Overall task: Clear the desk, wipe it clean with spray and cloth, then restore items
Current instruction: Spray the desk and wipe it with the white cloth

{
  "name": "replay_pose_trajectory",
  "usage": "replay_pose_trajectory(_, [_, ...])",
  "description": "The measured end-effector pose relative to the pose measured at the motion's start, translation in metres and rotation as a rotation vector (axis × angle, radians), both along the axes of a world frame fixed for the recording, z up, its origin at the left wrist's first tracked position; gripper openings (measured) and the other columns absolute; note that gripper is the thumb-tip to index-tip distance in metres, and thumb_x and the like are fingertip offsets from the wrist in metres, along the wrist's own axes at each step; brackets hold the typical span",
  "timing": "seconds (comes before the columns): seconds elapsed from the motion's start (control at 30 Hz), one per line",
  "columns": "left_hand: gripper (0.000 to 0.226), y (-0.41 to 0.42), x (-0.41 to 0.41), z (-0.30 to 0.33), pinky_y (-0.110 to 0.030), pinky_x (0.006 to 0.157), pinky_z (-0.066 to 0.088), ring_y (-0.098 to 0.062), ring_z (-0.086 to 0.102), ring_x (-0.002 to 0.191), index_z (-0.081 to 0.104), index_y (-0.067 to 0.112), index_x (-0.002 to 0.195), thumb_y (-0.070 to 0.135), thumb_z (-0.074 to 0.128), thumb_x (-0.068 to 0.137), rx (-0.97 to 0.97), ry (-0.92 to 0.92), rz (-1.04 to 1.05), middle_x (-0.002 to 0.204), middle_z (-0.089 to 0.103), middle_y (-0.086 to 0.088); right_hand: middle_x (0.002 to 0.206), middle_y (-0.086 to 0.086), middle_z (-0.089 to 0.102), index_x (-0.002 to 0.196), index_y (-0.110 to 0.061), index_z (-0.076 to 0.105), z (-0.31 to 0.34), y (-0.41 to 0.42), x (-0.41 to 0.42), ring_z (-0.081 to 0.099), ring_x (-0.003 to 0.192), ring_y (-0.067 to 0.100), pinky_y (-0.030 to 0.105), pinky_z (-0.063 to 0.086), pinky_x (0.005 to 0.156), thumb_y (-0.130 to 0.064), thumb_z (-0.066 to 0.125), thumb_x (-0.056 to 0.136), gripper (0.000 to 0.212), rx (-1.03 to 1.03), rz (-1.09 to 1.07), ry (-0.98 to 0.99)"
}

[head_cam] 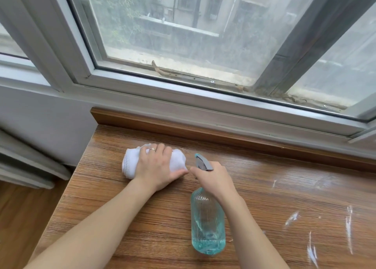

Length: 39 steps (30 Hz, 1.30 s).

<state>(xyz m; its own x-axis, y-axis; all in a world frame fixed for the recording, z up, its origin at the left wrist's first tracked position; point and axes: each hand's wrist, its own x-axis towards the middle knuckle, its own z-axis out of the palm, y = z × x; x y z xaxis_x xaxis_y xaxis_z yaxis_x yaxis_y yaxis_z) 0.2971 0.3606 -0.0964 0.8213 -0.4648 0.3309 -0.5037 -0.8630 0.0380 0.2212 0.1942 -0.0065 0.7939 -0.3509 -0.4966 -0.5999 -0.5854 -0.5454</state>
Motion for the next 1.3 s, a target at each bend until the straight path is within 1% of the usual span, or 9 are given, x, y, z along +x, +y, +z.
replay_pose_trajectory(0.17, [0.081, -0.028, 0.033, 0.007, -0.045, 0.075, 0.044, -0.031, 0.059, 0.076, 0.061, 0.010, 0.083, 0.087, 0.037, 0.070, 0.050, 0.030, -0.043, 0.080, 0.061, -0.010, 0.067, -0.006, 0.050, 0.055, -0.047, 0.053, 0.005, -0.004, -0.005, 0.051, 0.080, 0.027, 0.037, 0.039, 0.068, -0.045, 0.057, 0.087, 0.032, -0.027, 0.037, -0.063])
replay_pose_trajectory(0.3, [0.082, -0.037, 0.038, 0.013, -0.044, 0.076, 0.042, -0.032, 0.060, 0.081, 0.061, 0.012, 0.086, 0.087, 0.034, 0.069, 0.081, 0.106, -0.011, 0.084, 0.064, -0.011, 0.065, -0.006, 0.049, 0.056, -0.028, 0.046, 0.009, -0.006, -0.009, 0.052, 0.081, 0.028, 0.037, 0.039, 0.069, -0.044, 0.059, 0.089, 0.039, -0.032, 0.001, -0.090])
replay_pose_trajectory(0.43, [0.077, -0.028, 0.014, 0.012, -0.045, 0.078, 0.043, -0.033, 0.061, 0.077, 0.061, 0.012, 0.084, 0.085, 0.040, 0.070, 0.016, 0.101, -0.044, 0.080, 0.063, -0.011, 0.066, -0.006, 0.050, 0.055, -0.028, 0.049, 0.012, -0.007, -0.013, 0.050, 0.074, 0.027, 0.036, 0.038, 0.064, -0.045, 0.059, 0.087, 0.038, -0.018, -0.031, -0.090])
replay_pose_trajectory(0.57, [0.074, -0.012, -0.031, -0.002, -0.046, 0.086, 0.042, -0.031, 0.060, 0.076, 0.063, 0.014, 0.087, 0.084, 0.048, 0.069, -0.022, 0.046, -0.105, 0.082, 0.060, -0.007, 0.066, -0.002, 0.052, 0.060, -0.019, 0.048, 0.012, -0.010, -0.014, 0.051, 0.075, 0.029, 0.037, 0.039, 0.066, -0.044, 0.060, 0.089, 0.039, -0.011, -0.051, -0.070])
replay_pose_trajectory(0.77, [0.077, -0.013, -0.024, -0.004, -0.045, 0.079, 0.043, -0.030, 0.061, 0.076, 0.063, 0.015, 0.086, 0.087, 0.043, 0.067, 0.003, -0.006, -0.100, 0.081, 0.060, -0.006, 0.063, -0.004, 0.049, 0.058, -0.020, 0.044, 0.013, -0.009, -0.012, 0.050, 0.075, 0.029, 0.037, 0.037, 0.065, -0.041, 0.058, 0.089, 0.039, -0.024, -0.009, -0.070])
replay_pose_trajectory(0.9, [0.080, -0.030, 0.010, 0.004, -0.044, 0.074, 0.044, -0.032, 0.061, 0.078, 0.061, 0.012, 0.085, 0.086, 0.036, 0.071, 0.044, 0.061, -0.056, 0.081, 0.061, -0.010, 0.063, -0.005, 0.048, 0.057, -0.025, 0.043, 0.014, -0.008, -0.014, 0.049, 0.076, 0.028, 0.037, 0.037, 0.066, -0.041, 0.058, 0.090, 0.039, -0.025, 0.021, -0.111])
replay_pose_trajectory(1.07, [0.091, -0.043, 0.038, 0.013, -0.044, 0.078, 0.040, -0.033, 0.060, 0.092, 0.062, 0.013, 0.097, 0.089, 0.022, 0.070, 0.120, 0.118, -0.057, 0.096, 0.066, -0.011, 0.066, -0.003, 0.052, 0.063, -0.022, 0.043, 0.013, -0.009, -0.031, 0.053, 0.078, 0.029, 0.038, 0.037, 0.064, -0.046, 0.057, 0.091, 0.040, -0.049, 0.054, -0.126])
replay_pose_trajectory(1.17, [0.093, -0.044, 0.034, 0.016, -0.043, 0.080, 0.039, -0.032, 0.059, 0.097, 0.062, 0.014, 0.100, 0.091, 0.022, 0.067, 0.121, 0.134, -0.012, 0.101, 0.066, -0.009, 0.065, -0.004, 0.052, 0.063, -0.021, 0.042, 0.013, -0.013, -0.046, 0.053, 0.072, 0.025, 0.036, 0.037, 0.061, -0.045, 0.057, 0.092, 0.040, -0.053, 0.065, -0.130])
replay_pose_trajectory(1.3, [0.084, -0.036, 0.003, 0.016, -0.043, 0.077, 0.041, -0.032, 0.060, 0.089, 0.062, 0.014, 0.092, 0.089, 0.031, 0.068, 0.078, 0.144, 0.003, 0.091, 0.066, -0.008, 0.069, -0.003, 0.056, 0.065, -0.020, 0.045, 0.016, -0.017, -0.061, 0.059, 0.079, 0.029, 0.037, 0.039, 0.065, -0.046, 0.058, 0.092, 0.039, -0.054, 0.079, -0.113])
